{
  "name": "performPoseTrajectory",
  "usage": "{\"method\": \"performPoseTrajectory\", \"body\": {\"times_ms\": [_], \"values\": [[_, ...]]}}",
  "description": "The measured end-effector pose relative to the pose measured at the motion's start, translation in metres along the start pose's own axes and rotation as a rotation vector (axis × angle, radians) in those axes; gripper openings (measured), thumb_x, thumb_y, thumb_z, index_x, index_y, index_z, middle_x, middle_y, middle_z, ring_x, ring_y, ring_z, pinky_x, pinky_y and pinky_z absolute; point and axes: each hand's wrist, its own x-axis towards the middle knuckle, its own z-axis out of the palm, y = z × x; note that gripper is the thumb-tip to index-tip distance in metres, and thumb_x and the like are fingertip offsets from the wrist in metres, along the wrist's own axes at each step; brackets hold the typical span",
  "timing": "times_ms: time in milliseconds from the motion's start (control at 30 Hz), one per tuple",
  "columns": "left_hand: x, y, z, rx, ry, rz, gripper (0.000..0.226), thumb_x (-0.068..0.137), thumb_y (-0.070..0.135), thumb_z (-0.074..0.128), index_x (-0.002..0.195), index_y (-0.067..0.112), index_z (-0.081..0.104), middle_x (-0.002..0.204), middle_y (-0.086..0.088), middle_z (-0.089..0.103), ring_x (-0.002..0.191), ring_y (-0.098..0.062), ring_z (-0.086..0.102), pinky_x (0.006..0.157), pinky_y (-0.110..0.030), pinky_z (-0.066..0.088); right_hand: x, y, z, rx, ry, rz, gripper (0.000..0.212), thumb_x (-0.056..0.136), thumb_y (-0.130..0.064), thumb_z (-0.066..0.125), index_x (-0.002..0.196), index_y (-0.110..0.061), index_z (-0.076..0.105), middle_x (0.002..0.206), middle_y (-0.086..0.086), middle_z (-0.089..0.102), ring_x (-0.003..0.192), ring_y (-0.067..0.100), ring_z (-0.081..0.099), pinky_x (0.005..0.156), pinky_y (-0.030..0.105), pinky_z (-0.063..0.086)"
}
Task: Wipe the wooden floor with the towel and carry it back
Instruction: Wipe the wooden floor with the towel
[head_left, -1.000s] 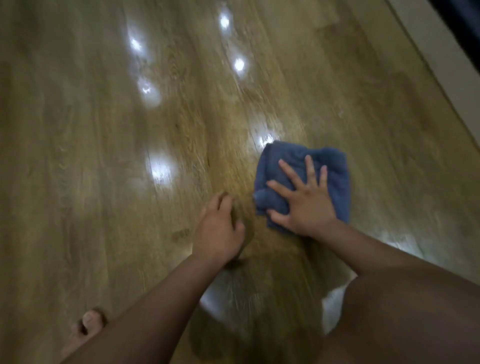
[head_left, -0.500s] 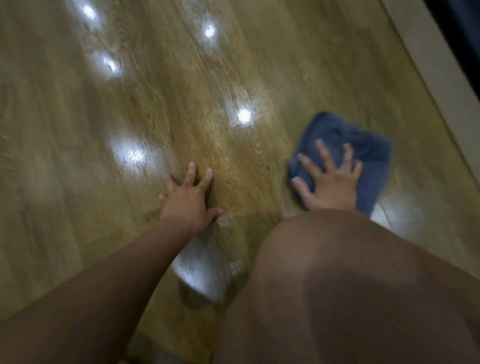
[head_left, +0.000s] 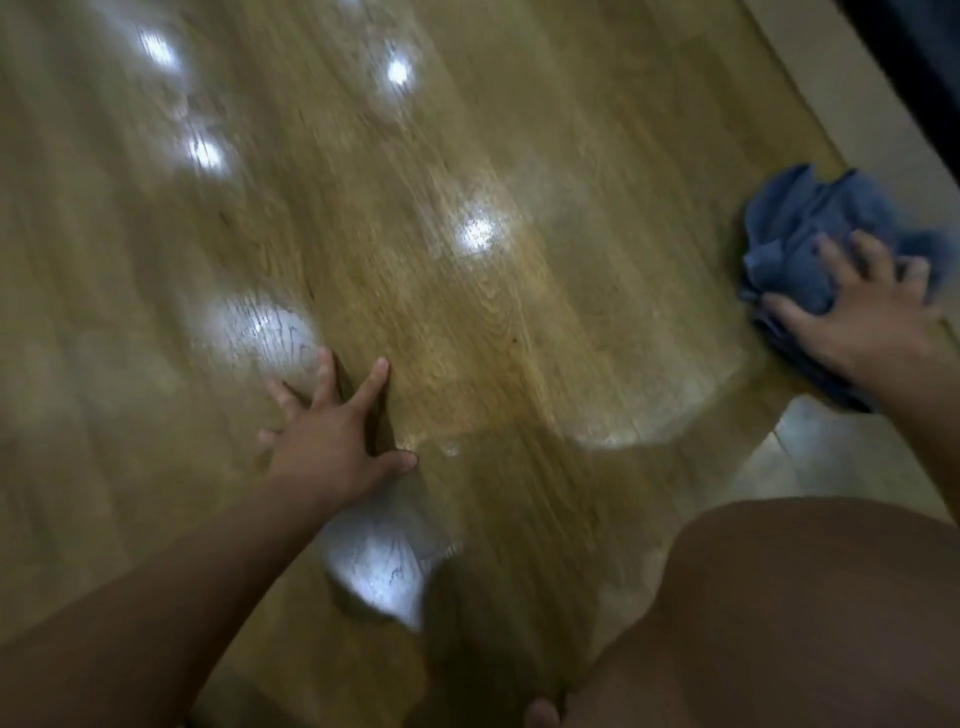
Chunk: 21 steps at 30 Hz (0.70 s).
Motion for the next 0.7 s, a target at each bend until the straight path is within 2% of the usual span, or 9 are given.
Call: {"method": "performPoseTrajectory", "body": {"times_ms": [67,133,200,267,367,433,533,633,700], "values": [[-0.002,0.002,-0.004,-0.002,-0.021,-0.007,0.111,0.072,0.073,0.068,0.150,0.057,-0.010,0.163,0.001,-0.028,0.144,-0.055,-0.019,0.108,-0.077,0.020,-0.025,-0.040,0.004,0.052,0.092,0.059,0.085,0.081,-0.080,0.031,0.153,-0.035,0.028,0.159,-0.003,0.025,0.141,0.042,0.023,0.112,0.063,0.025],[-0.002,0.005,-0.004,-0.015,-0.002,0.004,0.112,0.073,0.072,0.069,0.150,0.057,-0.010,0.162,0.001,-0.029,0.143,-0.055,-0.020,0.108,-0.077,0.019,-0.076,-0.094,0.025,0.077,0.187,-0.046,0.074,0.081,-0.066,0.039,0.147,-0.032,0.041,0.153,-0.003,0.038,0.130,0.042,0.035,0.104,0.058,0.033],[-0.002,0.005,-0.003,-0.006,-0.003,0.003,0.111,0.075,0.070,0.069,0.149,0.057,-0.013,0.161,0.000,-0.033,0.143,-0.056,-0.021,0.109,-0.076,0.019,-0.140,-0.158,0.063,0.115,0.232,-0.399,0.068,0.076,-0.060,0.054,0.140,-0.036,0.052,0.144,-0.003,0.049,0.122,0.039,0.040,0.094,0.055,0.041],[0.002,-0.003,0.002,-0.004,-0.008,0.021,0.104,0.080,0.066,0.063,0.150,0.055,-0.012,0.161,0.000,-0.033,0.144,-0.054,-0.020,0.111,-0.074,0.019,-0.201,-0.217,0.098,0.043,0.158,-0.890,0.073,0.067,-0.062,0.069,0.136,-0.043,0.055,0.139,-0.004,0.054,0.122,0.035,0.043,0.088,0.060,0.049],[0.004,-0.025,0.002,0.076,0.016,0.118,0.106,0.071,0.075,0.055,0.150,0.053,-0.012,0.164,0.001,-0.024,0.151,-0.044,-0.012,0.115,-0.066,0.026,-0.202,-0.233,0.102,0.005,0.144,-1.184,0.072,0.069,-0.061,0.073,0.136,-0.043,0.057,0.140,-0.005,0.055,0.116,0.031,0.047,0.085,0.046,0.051],[0.006,-0.036,-0.015,0.097,0.042,0.047,0.119,0.070,0.069,0.072,0.150,0.052,-0.015,0.164,0.003,-0.025,0.151,-0.043,-0.007,0.115,-0.061,0.030,-0.163,-0.199,0.084,0.084,0.257,-1.097,0.074,0.065,-0.059,0.074,0.135,-0.038,0.059,0.140,0.001,0.057,0.104,0.036,0.052,0.079,0.046,0.046],[0.020,-0.041,-0.046,0.155,0.064,-0.071,0.133,0.063,0.068,0.080,0.149,0.051,-0.019,0.162,0.004,-0.029,0.148,-0.051,-0.013,0.111,-0.068,0.029,-0.071,-0.125,0.041,0.020,0.355,-0.657,0.077,0.063,-0.066,0.064,0.135,-0.041,0.056,0.147,0.005,0.048,0.115,0.045,0.049,0.090,0.059,0.042],[0.049,-0.036,-0.069,0.192,-0.020,-0.107,0.154,0.048,0.067,0.088,0.145,0.050,-0.031,0.157,0.001,-0.040,0.145,-0.054,-0.019,0.108,-0.075,0.022,0.030,-0.058,0.007,-0.053,0.182,-0.207,0.091,0.066,-0.086,0.042,0.146,-0.044,0.038,0.161,0.008,0.020,0.143,0.045,0.023,0.111,0.069,0.024],[0.065,-0.033,-0.075,0.169,-0.091,-0.100,0.165,0.042,0.057,0.095,0.137,0.052,-0.040,0.150,-0.001,-0.050,0.143,-0.057,-0.020,0.106,-0.077,0.023,0.070,-0.050,-0.006,0.049,0.094,-0.094,0.098,0.068,-0.095,0.027,0.152,-0.044,0.023,0.164,0.010,0.015,0.147,0.048,0.015,0.114,0.072,0.018]]}}
